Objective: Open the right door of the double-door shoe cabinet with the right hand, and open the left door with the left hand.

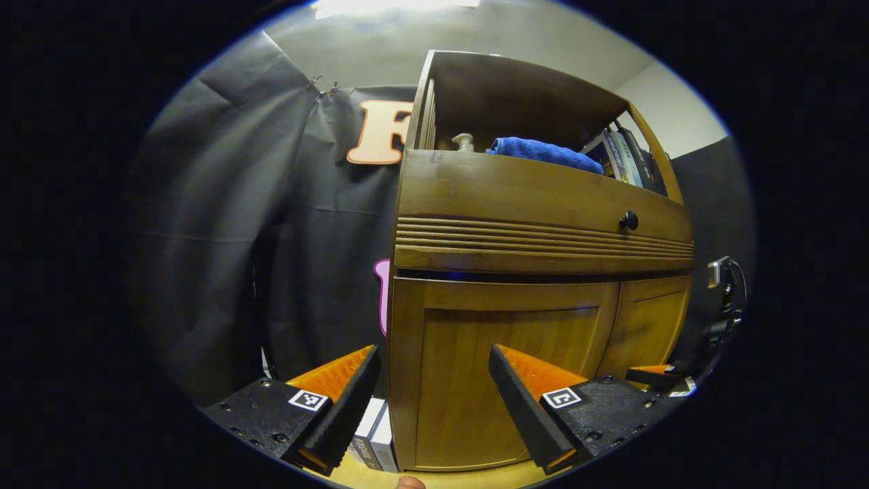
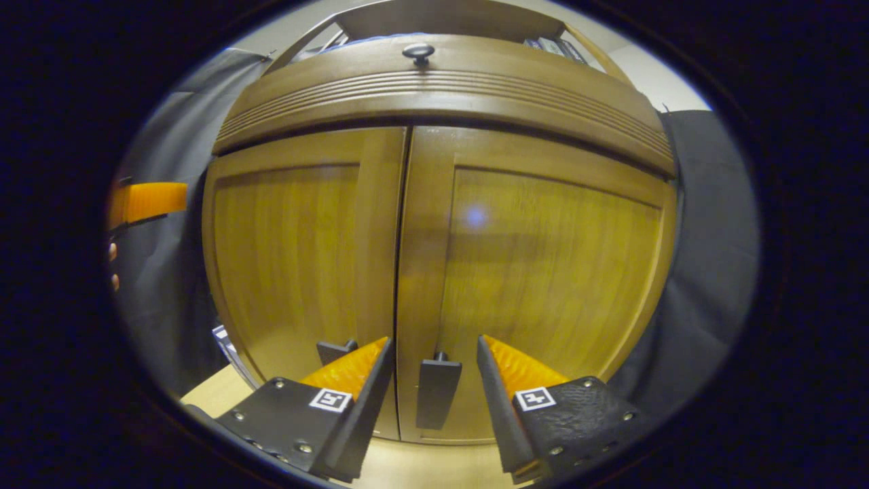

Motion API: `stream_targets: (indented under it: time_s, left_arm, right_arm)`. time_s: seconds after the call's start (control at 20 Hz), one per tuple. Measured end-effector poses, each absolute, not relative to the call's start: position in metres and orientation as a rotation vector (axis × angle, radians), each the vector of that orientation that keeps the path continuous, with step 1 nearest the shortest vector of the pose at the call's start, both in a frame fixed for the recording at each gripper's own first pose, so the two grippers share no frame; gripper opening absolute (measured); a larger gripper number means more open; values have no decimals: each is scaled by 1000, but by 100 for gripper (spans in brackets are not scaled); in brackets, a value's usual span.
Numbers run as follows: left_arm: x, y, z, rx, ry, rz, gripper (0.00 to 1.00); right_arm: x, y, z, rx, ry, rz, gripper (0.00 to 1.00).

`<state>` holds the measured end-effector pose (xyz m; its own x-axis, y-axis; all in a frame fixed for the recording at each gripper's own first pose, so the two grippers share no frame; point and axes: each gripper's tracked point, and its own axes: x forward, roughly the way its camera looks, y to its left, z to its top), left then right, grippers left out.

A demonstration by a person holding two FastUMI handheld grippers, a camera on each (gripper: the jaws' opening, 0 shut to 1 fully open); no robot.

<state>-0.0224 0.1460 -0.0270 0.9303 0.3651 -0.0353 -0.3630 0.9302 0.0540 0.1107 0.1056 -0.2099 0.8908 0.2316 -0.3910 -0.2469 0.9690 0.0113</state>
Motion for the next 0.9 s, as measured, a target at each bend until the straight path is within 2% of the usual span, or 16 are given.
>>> stream_targets:
  time_s: [0.1,0.15,0.2,0.3,0.35,0.6,0.65,0.7,0.9]
  left_arm:
    - [-21,146,-30,41,54,371,99]
    - [-21,146,-31,42,57,371,99]
    - [-21,148,-31,42,55,374,99]
    - [-22,150,-31,44,54,378,99]
    - [-23,151,-31,47,55,380,99]
    - [-24,148,-31,43,62,364,99]
    - [-24,147,-30,43,61,355,99]
    - [-25,145,-29,45,58,347,99]
    - [-24,126,-25,55,49,298,99]
  right_arm:
    - [111,103,-215,-60,404,231,72]
    - [113,102,-217,-67,405,223,58]
    - [115,103,-222,-66,415,223,48]
    - [117,98,-225,-41,426,205,48]
    - [119,97,-227,-15,435,201,30]
    - [106,95,-226,35,461,164,29]
    - [102,93,-225,41,460,157,24]
    - [96,90,-223,51,455,148,28]
    - [70,75,-217,67,453,119,29]
